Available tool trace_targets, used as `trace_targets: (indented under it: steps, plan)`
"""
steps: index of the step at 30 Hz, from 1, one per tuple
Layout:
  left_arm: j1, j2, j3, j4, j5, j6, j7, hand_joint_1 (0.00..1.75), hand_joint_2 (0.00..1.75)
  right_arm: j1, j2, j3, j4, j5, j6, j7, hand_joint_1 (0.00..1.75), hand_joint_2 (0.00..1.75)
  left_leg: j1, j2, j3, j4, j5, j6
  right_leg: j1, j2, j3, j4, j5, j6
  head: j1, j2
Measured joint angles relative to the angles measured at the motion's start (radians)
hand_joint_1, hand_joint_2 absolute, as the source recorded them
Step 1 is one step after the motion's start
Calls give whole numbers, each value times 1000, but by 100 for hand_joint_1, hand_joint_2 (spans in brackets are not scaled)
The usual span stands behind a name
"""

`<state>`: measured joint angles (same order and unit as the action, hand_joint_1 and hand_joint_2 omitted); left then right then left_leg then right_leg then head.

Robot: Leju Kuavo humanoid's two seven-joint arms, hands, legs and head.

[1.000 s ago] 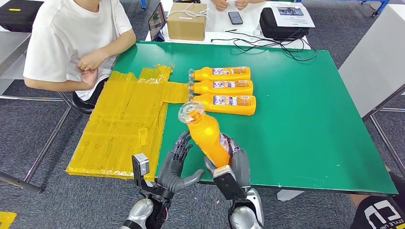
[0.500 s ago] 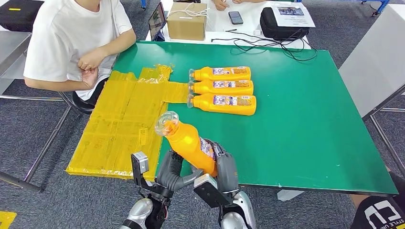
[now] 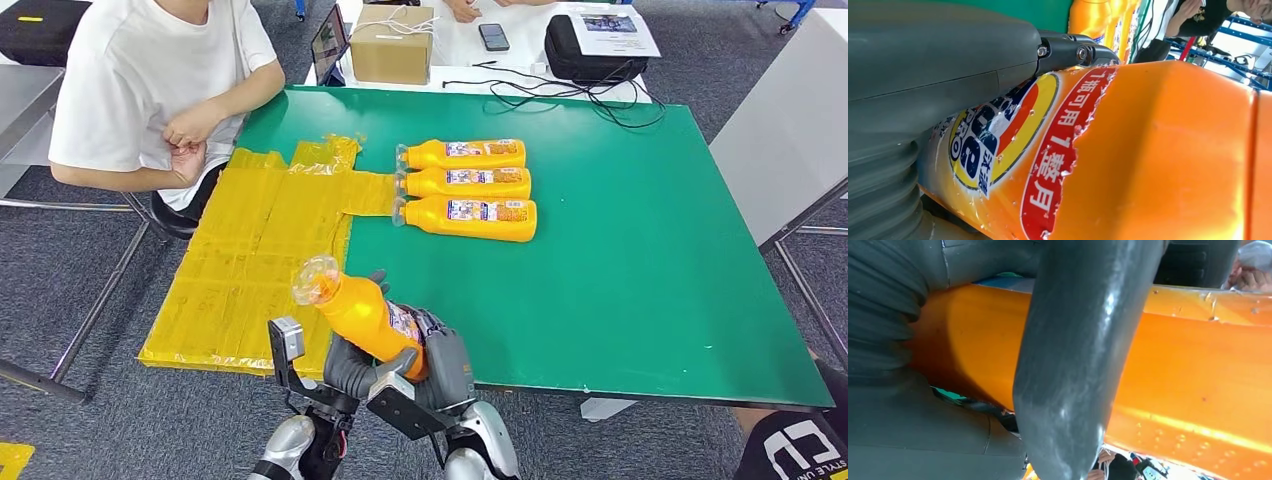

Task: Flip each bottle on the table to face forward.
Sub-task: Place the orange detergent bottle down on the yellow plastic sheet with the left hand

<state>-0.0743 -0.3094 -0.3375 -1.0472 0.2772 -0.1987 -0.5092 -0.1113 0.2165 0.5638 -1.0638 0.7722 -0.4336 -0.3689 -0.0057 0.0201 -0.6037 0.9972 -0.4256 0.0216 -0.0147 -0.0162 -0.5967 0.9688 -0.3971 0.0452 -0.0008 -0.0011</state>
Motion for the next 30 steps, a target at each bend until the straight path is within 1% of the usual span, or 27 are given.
trace_targets:
  steps: [2, 3, 4, 6, 7, 8, 10, 13, 17, 25, 30]
  plan:
    - [0, 0, 3, 0, 4, -2, 3, 0, 175, -4, 0, 3, 7, 1, 1, 2, 175, 175, 0, 0, 0, 0, 0, 0, 0, 0, 0, 0, 0, 0, 0, 0]
    - [0, 0, 4, 0, 9, -4, 6, 42, 175, -5, 1, 5, 9, 3, 2, 4, 175, 175, 0, 0, 0, 0, 0, 0, 0, 0, 0, 0, 0, 0, 0, 0]
    - [1, 0, 6, 0, 14, -9, 10, 86, 175, -7, 1, 7, 11, 5, 3, 7, 147, 175, 0, 0, 0, 0, 0, 0, 0, 0, 0, 0, 0, 0, 0, 0]
    - [1, 0, 11, 0, 26, -24, 19, 173, 175, -8, 1, 12, 13, 12, 4, 12, 60, 175, 0, 0, 0, 0, 0, 0, 0, 0, 0, 0, 0, 0, 0, 0]
    - [1, 0, 13, 0, 33, -35, 25, 175, 175, -8, 1, 13, 15, 17, 2, 14, 17, 175, 0, 0, 0, 0, 0, 0, 0, 0, -1, 0, 0, 0, 0, 0]
    - [0, 0, 15, 1, 41, -47, 31, 175, 175, -8, 1, 15, 17, 22, -3, 13, 0, 175, 0, 0, 0, 0, 0, 0, 0, 0, -1, 0, 0, 0, 0, 0]
    - [-1, 0, 19, 5, 56, -67, 41, 175, 175, -6, 2, 19, 22, 29, -20, 8, 0, 175, 0, 0, 0, 0, 0, 0, 0, 0, -1, 0, 0, 0, 0, 0]
    - [-3, -1, 24, 11, 67, -74, 45, 175, 175, -5, 5, 20, 25, 33, -37, 0, 0, 175, 0, 0, 0, 0, 0, 0, 0, 0, -1, 0, 0, 0, 0, 0]
    - [-5, -1, 31, 13, 72, -76, 47, 175, 175, -4, 7, 20, 29, 30, -43, -7, 0, 0, 0, 0, 0, 0, 0, 0, 0, 0, -1, 0, 0, 0, 0, 0]
    - [-30, -4, 46, 37, 173, -145, 90, 175, 175, 6, 9, 18, 26, -15, -118, -54, 0, 0, 0, 0, 0, 0, 0, 0, 0, 0, -1, 0, 0, 0, 0, 0]
    - [-31, -4, 47, 39, 180, -147, 93, 175, 175, 6, 10, 17, 25, -18, -122, -55, 0, 0, 0, 0, 0, 0, 0, 0, 0, 0, -1, 0, 0, 0, 0, 0]
